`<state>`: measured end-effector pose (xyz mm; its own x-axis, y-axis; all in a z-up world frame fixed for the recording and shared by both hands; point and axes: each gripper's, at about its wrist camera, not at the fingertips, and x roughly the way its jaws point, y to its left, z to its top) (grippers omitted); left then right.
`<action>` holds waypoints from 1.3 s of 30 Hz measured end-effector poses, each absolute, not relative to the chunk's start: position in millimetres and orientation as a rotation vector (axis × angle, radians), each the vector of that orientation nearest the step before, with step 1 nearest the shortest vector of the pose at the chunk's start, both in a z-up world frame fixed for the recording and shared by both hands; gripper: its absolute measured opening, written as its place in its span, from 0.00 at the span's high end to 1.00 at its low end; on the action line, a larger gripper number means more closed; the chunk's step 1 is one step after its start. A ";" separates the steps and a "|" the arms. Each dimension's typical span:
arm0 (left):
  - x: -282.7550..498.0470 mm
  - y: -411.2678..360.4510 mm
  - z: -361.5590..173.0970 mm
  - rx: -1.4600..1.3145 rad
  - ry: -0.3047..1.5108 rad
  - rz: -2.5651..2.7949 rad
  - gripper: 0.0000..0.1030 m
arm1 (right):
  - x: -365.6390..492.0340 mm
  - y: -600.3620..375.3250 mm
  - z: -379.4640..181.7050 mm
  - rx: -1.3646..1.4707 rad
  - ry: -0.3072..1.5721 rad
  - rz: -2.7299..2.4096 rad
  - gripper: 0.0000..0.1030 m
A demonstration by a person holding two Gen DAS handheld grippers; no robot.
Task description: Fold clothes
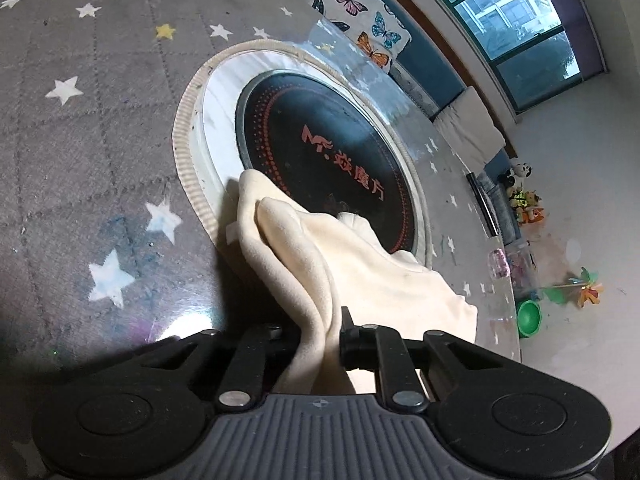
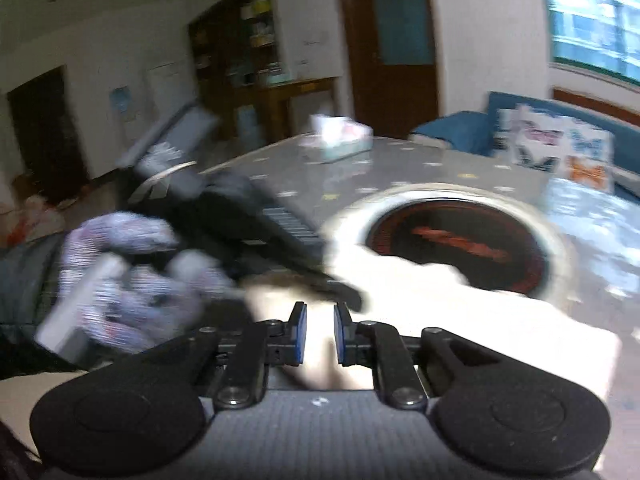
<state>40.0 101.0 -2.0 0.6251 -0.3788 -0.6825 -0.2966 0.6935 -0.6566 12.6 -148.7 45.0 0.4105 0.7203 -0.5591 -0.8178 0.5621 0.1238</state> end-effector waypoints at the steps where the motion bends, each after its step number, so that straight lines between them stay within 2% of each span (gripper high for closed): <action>1: 40.1 100.6 -2.6 -0.833 0.924 -0.052 0.84 | 19.0 -158.4 44.5 -0.170 0.614 0.925 0.88; 8: 39.4 99.9 -3.3 -0.820 0.920 -0.043 0.84 | 84.3 -218.1 18.6 -0.106 0.686 0.624 0.88; 9: 39.5 99.7 -3.1 -0.819 0.920 -0.042 0.84 | 92.0 -225.7 14.2 -0.083 0.703 0.600 0.89; 10: 39.7 99.5 -2.9 -0.817 0.920 -0.040 0.84 | 98.9 -233.1 10.5 -0.059 0.718 0.581 0.95; 11: 39.9 99.4 -2.7 -0.815 0.921 -0.038 0.84 | 102.2 -239.4 10.6 -0.025 0.720 0.583 0.95; 13: 40.0 99.3 -2.1 -0.811 0.921 -0.033 0.84 | 106.9 -249.3 14.4 0.022 0.703 0.569 0.91; 16: 40.8 98.0 -1.5 -0.800 0.923 -0.028 0.84 | 116.0 -256.7 14.3 0.042 0.699 0.530 0.73; 18: 41.1 97.0 -0.7 -0.790 0.923 -0.026 0.84 | 123.3 -263.2 10.4 0.068 0.722 0.522 0.72; 20: 41.4 96.2 -0.4 -0.782 0.923 -0.025 0.84 | 133.3 -266.8 1.6 0.120 0.755 0.531 0.62; 24: 42.0 93.4 1.2 -0.756 0.923 -0.020 0.84 | 142.9 -270.5 -8.7 0.184 0.770 0.543 0.60; 26: 43.3 90.9 3.3 -0.729 0.924 -0.015 0.84 | 144.1 -265.7 -10.1 0.191 0.769 0.557 0.68; 28: 44.8 88.1 6.2 -0.701 0.921 -0.007 0.84 | 144.6 -260.5 -11.3 0.198 0.779 0.568 0.88; 31: 47.8 82.9 16.7 -0.665 0.903 -0.010 0.85 | 141.7 -263.4 -6.3 0.229 0.760 0.557 0.91; 39: 92.3 32.1 59.6 -0.490 0.834 -0.126 0.85 | 135.5 -301.2 30.7 0.238 0.648 0.484 0.92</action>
